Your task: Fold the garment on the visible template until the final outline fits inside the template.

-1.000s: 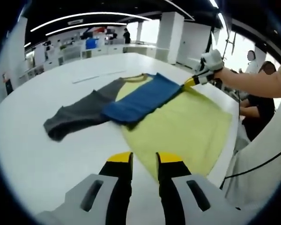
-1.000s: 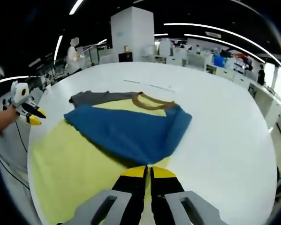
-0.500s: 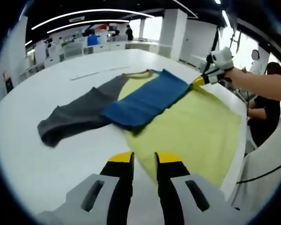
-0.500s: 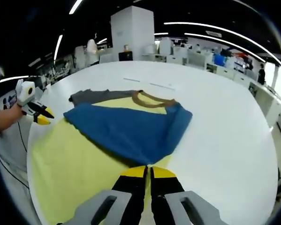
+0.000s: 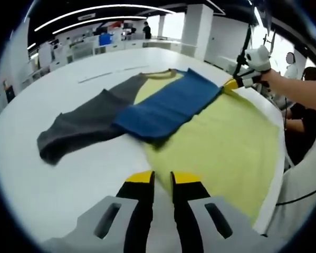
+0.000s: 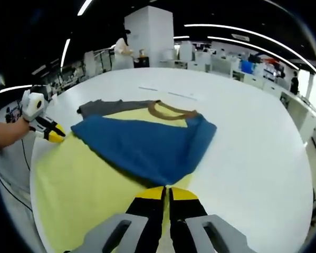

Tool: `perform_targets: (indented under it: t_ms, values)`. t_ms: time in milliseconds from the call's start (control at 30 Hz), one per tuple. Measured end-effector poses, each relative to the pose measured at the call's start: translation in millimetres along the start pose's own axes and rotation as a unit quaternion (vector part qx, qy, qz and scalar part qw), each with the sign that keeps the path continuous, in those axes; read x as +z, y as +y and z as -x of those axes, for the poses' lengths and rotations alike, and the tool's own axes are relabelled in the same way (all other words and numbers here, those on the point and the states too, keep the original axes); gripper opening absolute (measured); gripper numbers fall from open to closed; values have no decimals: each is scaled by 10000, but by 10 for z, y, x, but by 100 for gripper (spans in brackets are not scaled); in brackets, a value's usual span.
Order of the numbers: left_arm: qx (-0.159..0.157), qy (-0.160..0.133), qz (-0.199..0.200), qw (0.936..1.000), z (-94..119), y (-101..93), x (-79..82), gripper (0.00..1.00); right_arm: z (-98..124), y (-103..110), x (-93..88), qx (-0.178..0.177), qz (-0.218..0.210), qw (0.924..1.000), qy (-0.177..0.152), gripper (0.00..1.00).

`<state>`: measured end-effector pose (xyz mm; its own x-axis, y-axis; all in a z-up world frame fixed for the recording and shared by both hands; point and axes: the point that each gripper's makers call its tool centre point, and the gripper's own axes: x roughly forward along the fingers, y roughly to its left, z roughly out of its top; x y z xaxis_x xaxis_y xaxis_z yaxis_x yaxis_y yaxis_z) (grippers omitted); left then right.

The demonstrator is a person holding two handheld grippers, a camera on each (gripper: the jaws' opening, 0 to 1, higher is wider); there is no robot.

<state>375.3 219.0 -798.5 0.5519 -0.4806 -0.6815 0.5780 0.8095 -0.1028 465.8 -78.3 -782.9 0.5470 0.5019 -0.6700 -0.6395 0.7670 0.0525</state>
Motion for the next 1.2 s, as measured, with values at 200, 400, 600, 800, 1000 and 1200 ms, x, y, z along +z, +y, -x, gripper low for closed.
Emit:
perform_targets:
  t_ms: [200,400,600,800,1000,1200]
  values:
    - [-5,5,40,10000,-10,18,-9,0,-1,0,-5,0,-1,10000,7,0]
    - [-14,-29,125,9999,-2,17,-21,0,8,-17,3,-14,12,10000,-16,0]
    - [9,-27,113,9999,9,15,-33,0,40,-63,25,-59,4,10000,-58,0]
    - [16,-36,129,9999,21,15,-44,0,98,-152,12,-149,-16,9999,-70,0]
    - [31,-28,136,9999,28,10,-53,0,178,-293,-39,-294,-71,9995,-44,0]
    - [42,-27,163,9999,31,9,-55,0,218,-356,-105,-367,-108,9993,8,0]
